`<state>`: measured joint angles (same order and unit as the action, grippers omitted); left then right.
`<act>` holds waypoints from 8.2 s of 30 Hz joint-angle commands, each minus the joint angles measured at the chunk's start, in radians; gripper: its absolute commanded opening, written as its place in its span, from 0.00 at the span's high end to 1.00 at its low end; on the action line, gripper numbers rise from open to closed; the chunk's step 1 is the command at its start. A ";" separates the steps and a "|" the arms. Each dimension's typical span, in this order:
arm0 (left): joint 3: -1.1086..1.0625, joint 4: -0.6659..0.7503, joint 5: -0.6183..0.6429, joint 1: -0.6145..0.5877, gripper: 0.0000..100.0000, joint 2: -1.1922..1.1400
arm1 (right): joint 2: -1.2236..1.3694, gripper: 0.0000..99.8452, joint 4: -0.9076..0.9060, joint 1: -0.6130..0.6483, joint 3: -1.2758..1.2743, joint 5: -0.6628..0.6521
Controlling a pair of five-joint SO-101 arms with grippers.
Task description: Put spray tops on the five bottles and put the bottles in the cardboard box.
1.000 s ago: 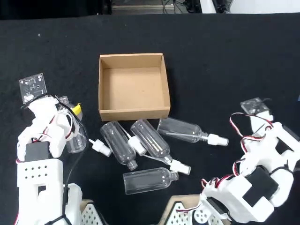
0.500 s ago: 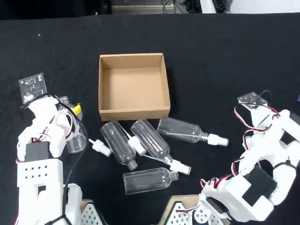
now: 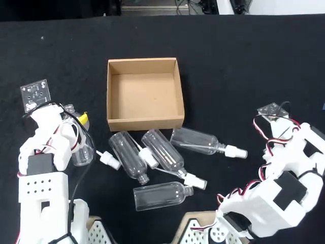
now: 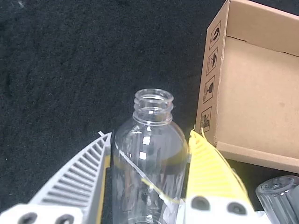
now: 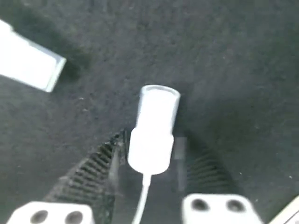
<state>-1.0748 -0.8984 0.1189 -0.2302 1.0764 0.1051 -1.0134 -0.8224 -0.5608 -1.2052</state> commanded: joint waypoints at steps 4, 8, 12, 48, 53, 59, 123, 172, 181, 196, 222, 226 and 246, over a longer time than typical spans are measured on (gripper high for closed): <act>0.015 0.015 0.006 0.013 0.89 0.028 | -0.140 0.99 -0.055 -0.006 0.005 -0.008; 0.015 0.015 0.006 0.013 0.89 0.028 | -0.278 0.99 -0.195 0.041 0.053 0.063; 0.015 0.021 0.006 0.019 0.89 0.028 | -0.446 0.99 -0.331 0.141 0.143 0.247; 0.015 0.440 -0.273 0.311 0.90 0.029 | -0.957 0.99 0.204 1.046 0.446 1.479; -0.016 0.439 -0.273 0.305 0.90 0.104 | -1.000 0.99 0.341 1.122 0.343 1.471; -0.170 0.446 -0.279 0.312 0.89 0.377 | -1.000 0.99 0.471 1.186 0.269 1.475; -0.371 0.450 -0.275 0.467 0.89 0.749 | -0.974 0.99 0.706 1.356 0.021 1.470; -0.374 0.450 -0.276 0.467 0.89 0.749 | -1.035 0.99 0.540 1.393 0.036 1.468; -0.374 0.450 -0.278 0.467 0.89 0.749 | -1.030 0.99 0.471 1.456 -0.030 1.389; -0.374 0.450 -0.279 0.467 0.89 0.749 | -1.038 0.83 0.267 1.496 0.128 1.266; -0.372 0.450 -0.279 0.467 0.89 0.749 | -0.905 0.99 0.244 1.468 0.113 1.264; -0.374 0.450 -0.281 0.467 0.89 0.749 | -0.905 0.99 0.213 1.510 0.113 1.263; -0.377 0.450 -0.281 0.467 0.89 0.749 | -1.145 0.99 0.077 1.240 0.166 1.160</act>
<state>-1.4645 -0.4718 -0.1496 0.2363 1.8128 -1.0088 -0.9229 0.5508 -0.3828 -0.0330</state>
